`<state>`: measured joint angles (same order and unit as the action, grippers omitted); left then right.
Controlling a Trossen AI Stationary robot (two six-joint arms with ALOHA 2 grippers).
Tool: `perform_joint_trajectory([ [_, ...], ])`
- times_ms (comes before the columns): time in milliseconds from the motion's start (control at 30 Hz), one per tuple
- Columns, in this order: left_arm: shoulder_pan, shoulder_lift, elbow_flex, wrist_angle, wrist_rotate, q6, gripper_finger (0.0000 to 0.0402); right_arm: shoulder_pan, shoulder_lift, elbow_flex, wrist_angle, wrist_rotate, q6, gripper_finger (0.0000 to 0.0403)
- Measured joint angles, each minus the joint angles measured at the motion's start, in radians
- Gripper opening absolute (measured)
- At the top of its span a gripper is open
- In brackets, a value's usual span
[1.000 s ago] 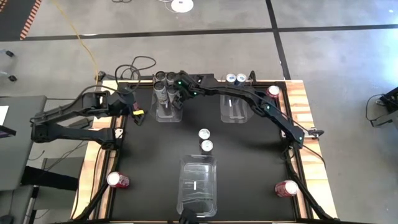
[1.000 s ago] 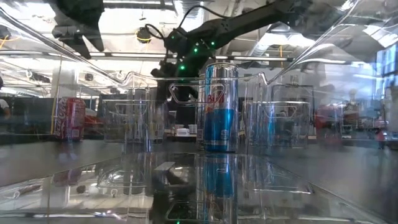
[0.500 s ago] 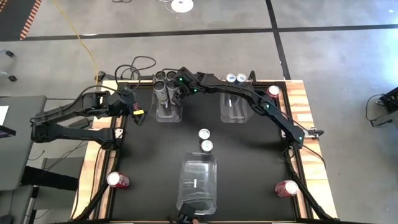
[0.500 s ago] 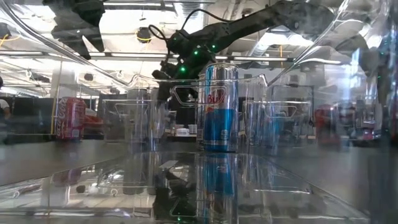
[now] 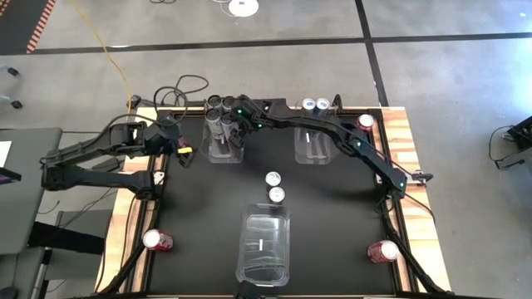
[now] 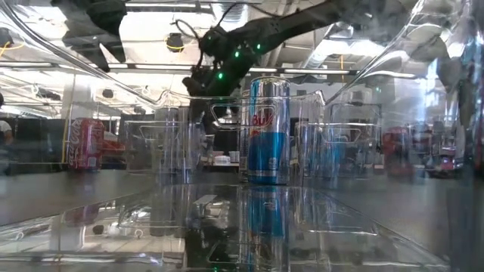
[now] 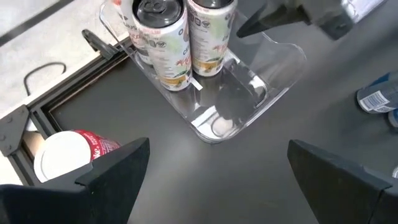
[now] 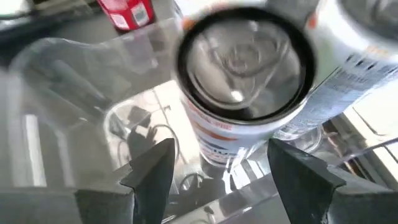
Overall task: Sort soda cans
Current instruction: Put the white soda can into the top left transparent bin, then put the top blue soda can into the top right transparent bin
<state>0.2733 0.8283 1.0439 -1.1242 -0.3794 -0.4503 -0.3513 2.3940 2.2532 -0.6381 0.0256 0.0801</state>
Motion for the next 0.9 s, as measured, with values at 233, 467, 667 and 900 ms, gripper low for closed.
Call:
perform_joint_trajectory([
  [233,0.0,-0.049,0.0,0.054,-0.016,0.066,0.0377,-0.006,-0.094,0.0,-0.087,0.009,0.009,0.0274],
  [467,-0.013,-0.063,0.0,0.112,0.013,0.082,0.0377,0.052,-0.247,0.001,-0.373,-0.08,-0.002,0.0274],
  [667,-0.038,-0.034,-0.025,0.278,0.079,0.169,0.0377,0.172,-0.349,0.001,-0.574,-0.114,-0.001,0.0274],
  [900,-0.038,0.054,-0.084,0.478,0.23,0.205,0.0377,0.29,-0.367,0.001,-0.615,-0.104,0.134,0.0275],
])
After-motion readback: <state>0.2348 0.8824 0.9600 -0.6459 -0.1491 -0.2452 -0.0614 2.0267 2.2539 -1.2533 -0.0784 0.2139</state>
